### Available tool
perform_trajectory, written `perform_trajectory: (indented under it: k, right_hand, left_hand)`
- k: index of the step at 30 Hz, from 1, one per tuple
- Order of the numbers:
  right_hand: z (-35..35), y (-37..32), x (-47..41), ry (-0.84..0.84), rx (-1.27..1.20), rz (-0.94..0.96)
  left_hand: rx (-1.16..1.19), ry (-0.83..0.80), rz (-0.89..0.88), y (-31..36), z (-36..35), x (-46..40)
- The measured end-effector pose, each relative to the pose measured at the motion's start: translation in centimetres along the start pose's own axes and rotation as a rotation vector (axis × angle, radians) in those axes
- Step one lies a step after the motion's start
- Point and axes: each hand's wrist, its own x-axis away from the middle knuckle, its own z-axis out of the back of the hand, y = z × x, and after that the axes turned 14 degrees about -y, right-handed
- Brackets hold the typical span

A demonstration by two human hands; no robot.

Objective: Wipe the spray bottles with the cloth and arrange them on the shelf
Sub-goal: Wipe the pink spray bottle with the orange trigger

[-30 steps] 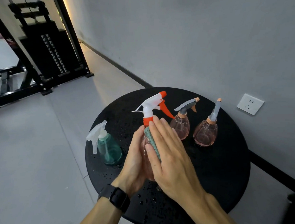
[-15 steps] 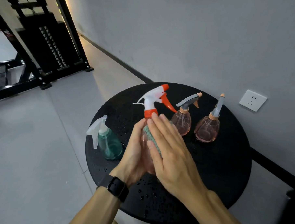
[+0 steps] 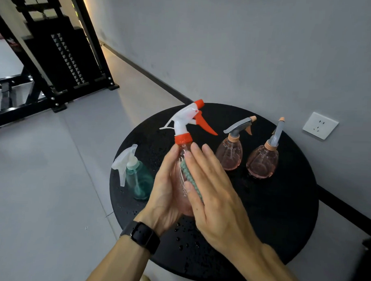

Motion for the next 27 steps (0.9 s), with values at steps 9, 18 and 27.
perform_trajectory:
  k: [9,18,27]
  right_hand:
    - [0.3,-0.1,-0.3,0.06,0.009,0.004]
    - [0.9,0.4,-0.8,-0.041,-0.012,-0.081]
    - [-0.5,-0.3,0.3,0.024,0.041,-0.042]
  left_hand:
    - [-0.108,-0.052,0.112,0.0,-0.6,0.5]
    - [-0.208,-0.049,0.039,-0.5,-1.2,0.7]
    - [-0.04,-0.1,-0.016,-0.6,0.1,0.2]
